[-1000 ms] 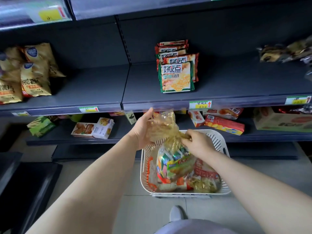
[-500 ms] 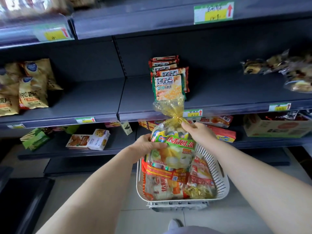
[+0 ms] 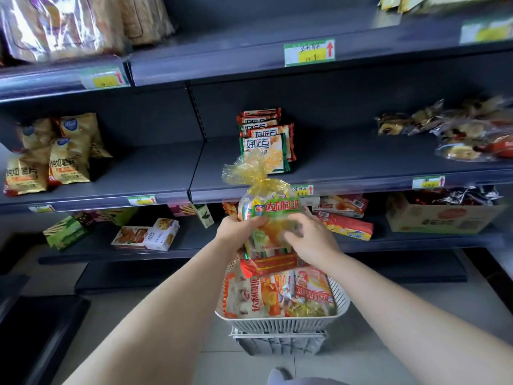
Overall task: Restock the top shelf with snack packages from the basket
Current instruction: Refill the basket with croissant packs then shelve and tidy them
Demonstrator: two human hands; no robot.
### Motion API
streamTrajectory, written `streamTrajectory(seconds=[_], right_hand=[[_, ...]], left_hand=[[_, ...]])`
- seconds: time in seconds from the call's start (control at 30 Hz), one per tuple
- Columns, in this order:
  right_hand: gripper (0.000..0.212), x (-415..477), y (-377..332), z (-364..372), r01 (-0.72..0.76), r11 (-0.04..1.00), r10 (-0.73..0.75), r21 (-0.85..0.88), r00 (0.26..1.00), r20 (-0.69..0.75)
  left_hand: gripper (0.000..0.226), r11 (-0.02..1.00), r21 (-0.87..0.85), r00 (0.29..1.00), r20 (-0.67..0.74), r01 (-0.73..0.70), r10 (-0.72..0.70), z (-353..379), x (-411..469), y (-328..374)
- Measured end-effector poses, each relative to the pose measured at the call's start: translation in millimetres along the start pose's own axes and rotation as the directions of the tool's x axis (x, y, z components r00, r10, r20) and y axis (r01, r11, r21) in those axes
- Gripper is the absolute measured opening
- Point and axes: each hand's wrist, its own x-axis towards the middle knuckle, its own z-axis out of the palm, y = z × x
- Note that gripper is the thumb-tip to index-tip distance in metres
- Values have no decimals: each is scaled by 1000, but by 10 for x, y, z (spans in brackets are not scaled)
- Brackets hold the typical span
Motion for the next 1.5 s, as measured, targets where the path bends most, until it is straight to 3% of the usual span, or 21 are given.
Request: streamTrajectory(seconds=[0.1,0.17,0.23,0.3,0.33,0.37,0.43,0.5,0.6,0.67,0.73,0.77,0.83,0.9,0.97,1.1,1.27,1.4,1.5], right_hand=[[76,-208,-78,-62,36,998,-30,-41,989,146],[103,-321,-113,-77,-8,998,17,-64,989,148],[109,-412,-59,-133,-113,993,115,-35,990,78],[89,-475,102,-263,-221,958,220,181,975,25],[79,-500,217,-347,-275,889,277,367,960,47],[70,-538,323,-434,-324,775,324,543,941,100],[56,-630,493,-578,-392,510,354,766,907,228],[37,-734,554,-677,-402,341,311,850,901,302],[32,-866,553,-741,-373,232,228,898,918,323],[29,-915,538,-765,-366,200,181,909,926,333],[20,-949,524,-798,-368,215,175,905,926,335],[16,-955,531,-812,-373,276,200,886,924,327],[12,-946,586,-812,-363,502,269,785,928,257],[18,-954,629,-804,-333,656,282,677,941,190],[28,-944,672,-798,-319,688,272,651,946,177],[50,-935,630,-796,-308,643,284,701,946,155],[43,-868,500,-919,-136,753,191,644,981,-17],[47,-802,338,-1053,-27,897,136,441,966,-218],[51,-754,191,-1220,48,889,90,456,957,-276]], left_hand=[[54,993,107,994,-92,-53,63,220,-265,129],[60,983,168,992,-89,-71,87,385,-449,221],[59,978,184,995,2,-94,95,542,-636,311],[57,983,160,986,152,-91,67,629,-775,358],[55,985,145,977,200,-98,68,628,-829,354],[52,984,139,979,186,-112,85,609,-875,332],[48,967,212,989,1,-143,146,543,-911,242],[50,962,261,987,-109,-83,115,496,-990,141],[63,992,92,996,11,91,-93,539,-1140,1],[55,986,-73,986,92,149,-143,581,-1231,-51],[50,967,-204,985,112,154,-133,611,-1257,-98],[50,962,-233,987,103,142,-121,617,-1271,-108],[46,960,-257,993,69,107,-92,626,-1286,-125],[41,967,-245,997,43,66,-57,633,-1291,-126],[37,971,-239,1000,21,21,-17,648,-1307,-122],[29,970,-235,998,-31,-63,57,668,-1388,-36],[30,947,-272,985,-68,-170,157,601,-1512,142],[30,923,-272,962,-94,-274,258,573,-1610,315],[28,879,-341,943,-115,-334,313,561,-1661,514]])
